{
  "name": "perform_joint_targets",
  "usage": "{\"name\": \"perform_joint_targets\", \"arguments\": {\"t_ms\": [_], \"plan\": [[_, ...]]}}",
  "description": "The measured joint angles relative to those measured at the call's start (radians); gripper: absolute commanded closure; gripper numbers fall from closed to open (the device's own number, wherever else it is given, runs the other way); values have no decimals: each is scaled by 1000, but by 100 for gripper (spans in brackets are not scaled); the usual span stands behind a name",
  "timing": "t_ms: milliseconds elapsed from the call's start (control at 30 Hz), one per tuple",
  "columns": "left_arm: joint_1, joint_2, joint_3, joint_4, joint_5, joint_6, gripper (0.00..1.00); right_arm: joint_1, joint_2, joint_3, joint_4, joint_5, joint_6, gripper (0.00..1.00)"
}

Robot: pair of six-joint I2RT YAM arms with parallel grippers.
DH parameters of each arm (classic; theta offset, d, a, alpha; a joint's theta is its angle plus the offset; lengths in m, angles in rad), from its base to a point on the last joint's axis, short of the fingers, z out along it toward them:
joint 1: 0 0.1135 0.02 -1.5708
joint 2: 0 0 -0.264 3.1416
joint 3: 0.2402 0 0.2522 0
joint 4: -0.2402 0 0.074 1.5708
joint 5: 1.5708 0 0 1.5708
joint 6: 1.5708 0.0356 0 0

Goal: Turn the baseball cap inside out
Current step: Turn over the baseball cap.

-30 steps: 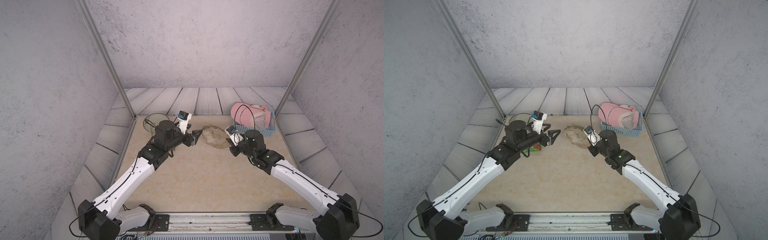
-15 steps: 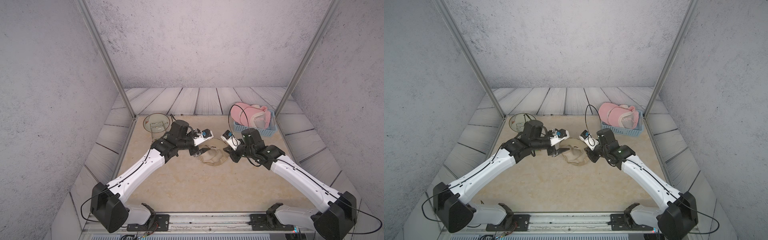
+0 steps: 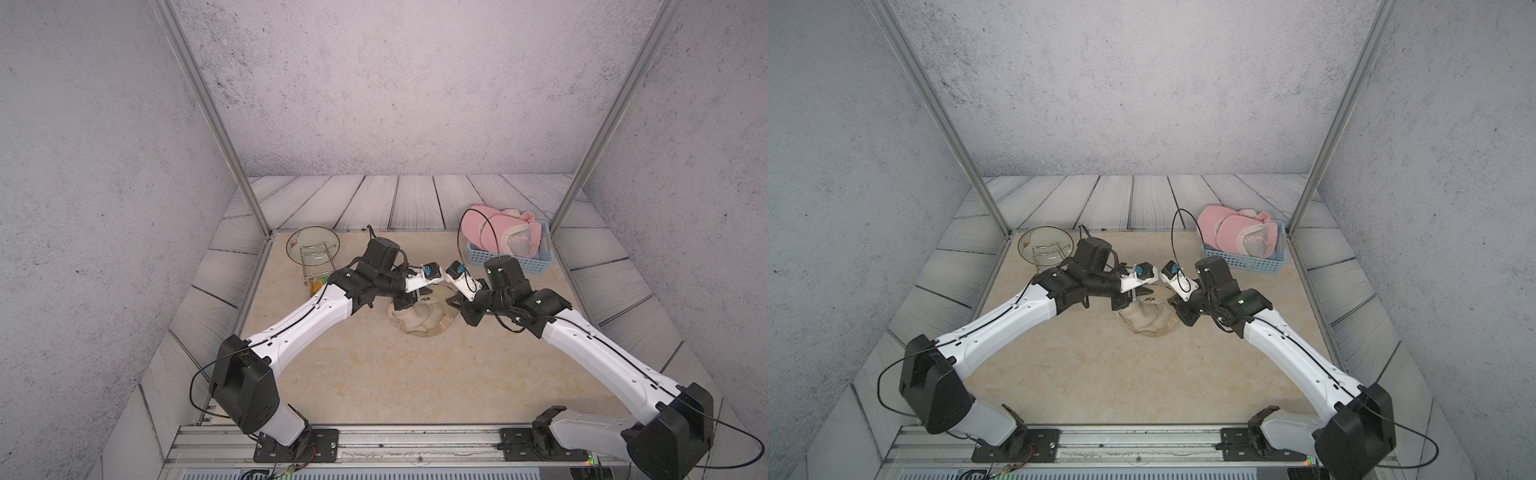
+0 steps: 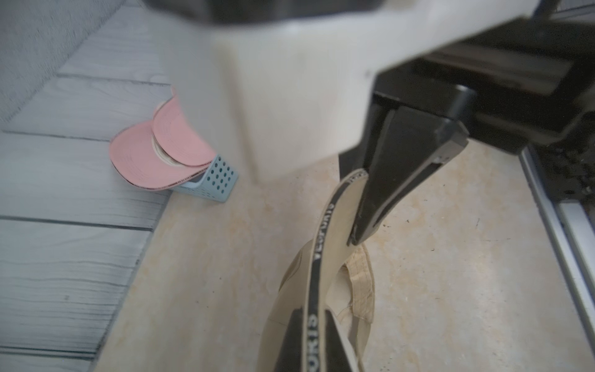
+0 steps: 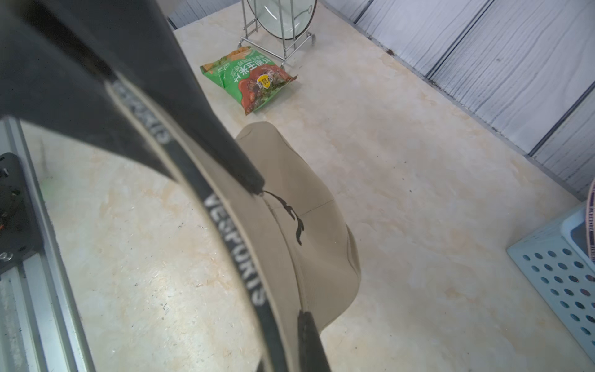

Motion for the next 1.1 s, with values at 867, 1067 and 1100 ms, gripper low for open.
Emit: {"name": "perform_joint_targets", "arguments": {"t_ms": [867, 1067, 1100], "plan": [[56, -349, -231, 328, 17, -540, 100, -71, -95, -283, 544, 72, 278, 58], [69, -349, -252, 403, 24, -638, 100, -71, -72, -313, 623, 135, 336, 78], [73, -349, -264, 424, 11, -665, 100, -71, -60, -315, 623, 163, 347, 82]]}}
